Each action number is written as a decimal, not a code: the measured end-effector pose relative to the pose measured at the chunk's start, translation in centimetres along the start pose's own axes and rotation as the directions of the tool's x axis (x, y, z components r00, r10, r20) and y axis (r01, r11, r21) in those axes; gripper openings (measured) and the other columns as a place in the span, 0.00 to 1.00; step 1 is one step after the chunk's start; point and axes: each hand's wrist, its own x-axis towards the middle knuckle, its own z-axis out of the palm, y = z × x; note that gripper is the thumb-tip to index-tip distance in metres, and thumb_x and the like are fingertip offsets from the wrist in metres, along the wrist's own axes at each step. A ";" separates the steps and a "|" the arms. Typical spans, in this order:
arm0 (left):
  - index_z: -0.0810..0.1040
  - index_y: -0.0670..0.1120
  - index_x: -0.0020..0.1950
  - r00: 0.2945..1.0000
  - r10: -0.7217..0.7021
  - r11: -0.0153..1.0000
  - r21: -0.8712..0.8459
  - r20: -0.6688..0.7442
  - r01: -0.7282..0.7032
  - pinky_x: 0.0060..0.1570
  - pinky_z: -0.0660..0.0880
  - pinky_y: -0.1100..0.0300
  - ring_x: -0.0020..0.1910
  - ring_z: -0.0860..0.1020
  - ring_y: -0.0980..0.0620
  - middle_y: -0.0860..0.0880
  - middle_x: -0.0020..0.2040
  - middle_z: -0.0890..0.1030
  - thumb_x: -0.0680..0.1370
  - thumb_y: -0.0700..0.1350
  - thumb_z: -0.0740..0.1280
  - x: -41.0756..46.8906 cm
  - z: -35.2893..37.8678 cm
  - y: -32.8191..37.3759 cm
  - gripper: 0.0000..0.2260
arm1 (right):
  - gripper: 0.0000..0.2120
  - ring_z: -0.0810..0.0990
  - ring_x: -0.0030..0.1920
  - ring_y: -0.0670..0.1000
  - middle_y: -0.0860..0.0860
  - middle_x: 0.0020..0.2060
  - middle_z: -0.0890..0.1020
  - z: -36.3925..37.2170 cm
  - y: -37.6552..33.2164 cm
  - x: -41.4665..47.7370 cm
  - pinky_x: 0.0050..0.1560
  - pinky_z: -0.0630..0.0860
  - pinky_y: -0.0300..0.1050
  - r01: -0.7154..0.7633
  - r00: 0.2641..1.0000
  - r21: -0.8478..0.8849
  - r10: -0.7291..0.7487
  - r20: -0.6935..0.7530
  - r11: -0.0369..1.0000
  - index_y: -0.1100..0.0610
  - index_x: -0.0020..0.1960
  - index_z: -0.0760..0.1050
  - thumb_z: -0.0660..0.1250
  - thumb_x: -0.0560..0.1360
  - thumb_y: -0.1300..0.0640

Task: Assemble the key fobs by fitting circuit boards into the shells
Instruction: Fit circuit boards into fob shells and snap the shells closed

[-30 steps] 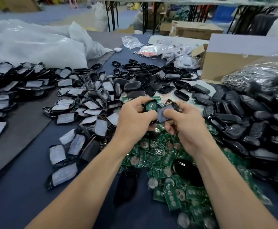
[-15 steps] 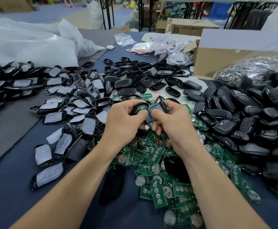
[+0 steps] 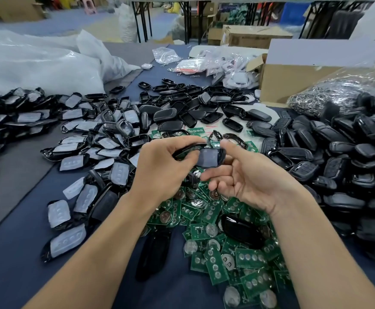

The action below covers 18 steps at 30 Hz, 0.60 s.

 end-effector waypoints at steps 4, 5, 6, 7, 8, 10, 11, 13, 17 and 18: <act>0.85 0.64 0.53 0.999 0.020 1.000 -0.018 0.028 -0.020 0.55 0.78 0.70 0.52 0.83 0.69 0.71 0.51 0.84 0.77 0.40 0.75 0.0 -0.2 0.2 0.17 | 0.20 0.86 0.33 0.55 0.68 0.43 0.85 -0.3 0.0 -0.3 0.31 0.83 0.40 -0.054 0.994 0.055 0.049 0.095 0.997 0.68 0.53 0.81 0.70 0.73 0.51; 0.85 0.64 0.53 0.999 0.033 0.999 -0.021 0.029 -0.032 0.55 0.78 0.70 0.53 0.83 0.69 0.71 0.51 0.84 0.77 0.40 0.75 0.0 -0.2 0.2 0.17 | 0.17 0.86 0.34 0.56 0.69 0.44 0.84 -0.3 0.1 -0.3 0.33 0.84 0.41 -0.064 0.992 0.069 0.056 0.114 0.996 0.68 0.50 0.83 0.70 0.73 0.53; 0.85 0.65 0.54 0.998 0.052 0.998 -0.021 0.027 -0.052 0.56 0.78 0.69 0.53 0.83 0.68 0.71 0.51 0.84 0.77 0.40 0.75 -0.1 -0.2 0.2 0.18 | 0.15 0.87 0.36 0.57 0.69 0.45 0.84 -0.2 0.2 -0.2 0.36 0.85 0.43 -0.071 0.989 0.073 0.061 0.135 0.995 0.68 0.50 0.84 0.70 0.73 0.55; 0.85 0.64 0.54 0.997 0.072 0.997 -0.024 0.022 -0.072 0.55 0.78 0.70 0.53 0.83 0.68 0.71 0.52 0.84 0.77 0.40 0.75 -0.2 -0.1 0.2 0.18 | 0.14 0.87 0.38 0.58 0.69 0.47 0.84 -0.2 0.3 -0.2 0.38 0.85 0.44 -0.074 0.985 0.070 0.062 0.158 0.995 0.68 0.52 0.84 0.70 0.74 0.58; 0.85 0.64 0.54 0.996 0.084 0.996 -0.033 0.012 -0.084 0.53 0.78 0.71 0.53 0.83 0.67 0.70 0.51 0.84 0.77 0.40 0.74 -0.2 0.1 0.2 0.17 | 0.14 0.88 0.40 0.58 0.69 0.48 0.84 -0.1 0.5 -0.1 0.40 0.86 0.44 -0.072 0.983 0.068 0.059 0.176 0.995 0.69 0.55 0.82 0.70 0.74 0.60; 0.86 0.64 0.53 0.998 0.054 0.996 -0.075 -0.042 -0.057 0.48 0.77 0.73 0.50 0.84 0.65 0.68 0.50 0.85 0.77 0.41 0.73 -0.2 0.6 0.3 0.16 | 0.16 0.88 0.43 0.59 0.68 0.50 0.85 0.0 0.7 0.2 0.42 0.86 0.45 -0.064 0.981 0.077 0.048 0.189 0.995 0.70 0.59 0.80 0.69 0.73 0.63; 0.86 0.65 0.52 0.997 0.008 0.992 -0.126 -0.077 -0.017 0.47 0.77 0.73 0.49 0.84 0.63 0.66 0.49 0.86 0.78 0.41 0.73 -0.1 0.8 0.4 0.16 | 0.18 0.88 0.43 0.59 0.67 0.50 0.85 0.1 0.7 0.2 0.43 0.86 0.46 -0.061 0.981 0.084 0.044 0.189 0.995 0.71 0.60 0.79 0.69 0.73 0.64; 0.87 0.62 0.51 0.988 -0.115 0.955 -0.284 -0.105 0.081 0.48 0.79 0.69 0.49 0.85 0.58 0.58 0.48 0.88 0.79 0.40 0.72 0.1 1.2 0.4 0.15 | 0.18 0.88 0.45 0.60 0.67 0.50 0.85 0.2 0.7 0.4 0.44 0.86 0.48 -0.046 0.983 0.109 0.026 0.179 0.993 0.70 0.61 0.78 0.69 0.73 0.65; 0.88 0.53 0.48 0.944 -0.328 0.787 -0.562 -0.030 0.256 0.47 0.82 0.63 0.52 0.87 0.51 0.49 0.50 0.89 0.83 0.39 0.66 0.3 1.1 0.5 0.14 | 0.18 0.88 0.49 0.60 0.66 0.55 0.85 0.2 0.7 0.8 0.51 0.86 0.52 0.020 0.993 0.181 -0.040 0.108 0.983 0.69 0.63 0.78 0.67 0.73 0.67; 0.89 0.52 0.46 0.933 -0.359 0.757 -0.589 -0.011 0.284 0.47 0.82 0.62 0.51 0.87 0.50 0.48 0.50 0.89 0.83 0.40 0.65 0.3 1.1 0.6 0.14 | 0.17 0.87 0.51 0.60 0.66 0.56 0.85 0.1 0.8 0.9 0.53 0.85 0.53 0.033 0.994 0.177 -0.051 0.099 0.984 0.69 0.63 0.78 0.67 0.75 0.68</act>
